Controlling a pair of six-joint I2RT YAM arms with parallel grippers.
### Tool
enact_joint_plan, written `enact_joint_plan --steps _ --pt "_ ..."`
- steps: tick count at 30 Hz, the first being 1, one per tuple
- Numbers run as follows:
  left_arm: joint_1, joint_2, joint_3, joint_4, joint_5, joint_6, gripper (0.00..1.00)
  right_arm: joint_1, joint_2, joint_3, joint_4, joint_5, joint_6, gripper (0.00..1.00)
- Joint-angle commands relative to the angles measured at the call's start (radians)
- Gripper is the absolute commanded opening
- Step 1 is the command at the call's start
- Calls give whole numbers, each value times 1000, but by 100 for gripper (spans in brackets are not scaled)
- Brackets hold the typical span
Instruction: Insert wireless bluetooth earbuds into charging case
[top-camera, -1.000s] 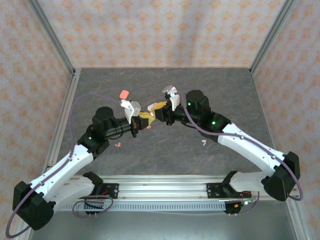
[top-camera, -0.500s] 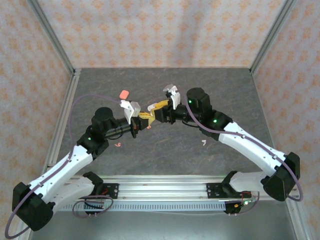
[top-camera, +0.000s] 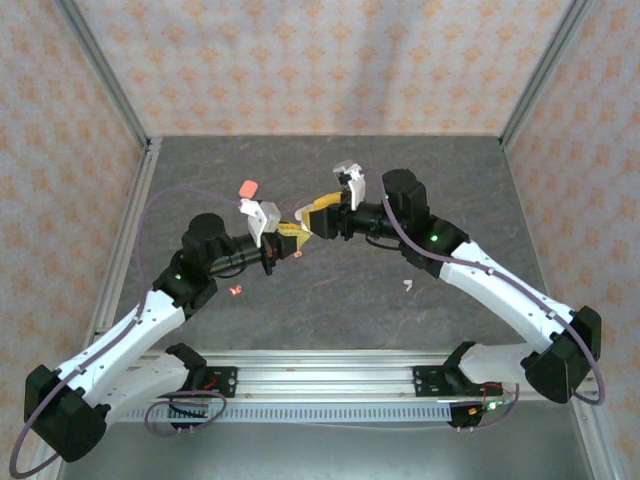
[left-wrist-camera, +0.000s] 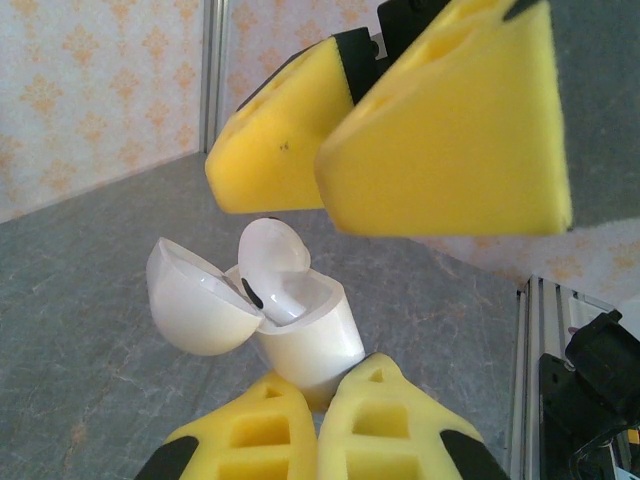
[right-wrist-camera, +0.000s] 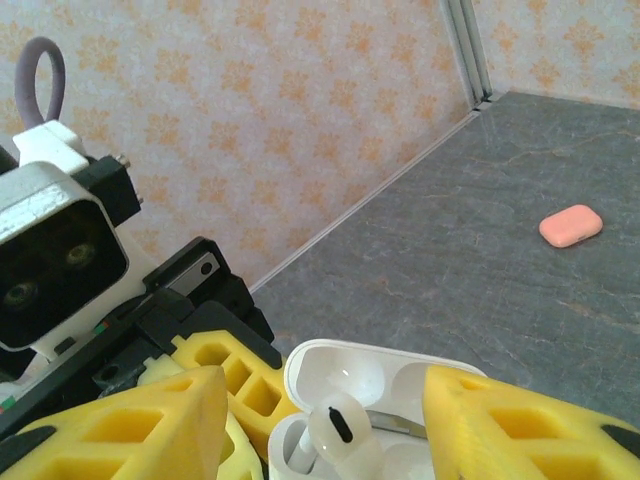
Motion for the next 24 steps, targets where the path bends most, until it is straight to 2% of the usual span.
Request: enact_joint_plan --steps 1,6,13,24 --pt "-3 -18 35 33 6 23 0 -11 -29 40 55 -13 54 55" --pt "-4 -22 34 33 2 24 0 -67 -10 92 -9 8 245 54" --pt "-4 -29 42 31 -6 31 0 -185 16 113 -43 -87 518 52" --pt "-5 -28 62 54 -12 30 0 -194 8 46 -39 -171 698 53"
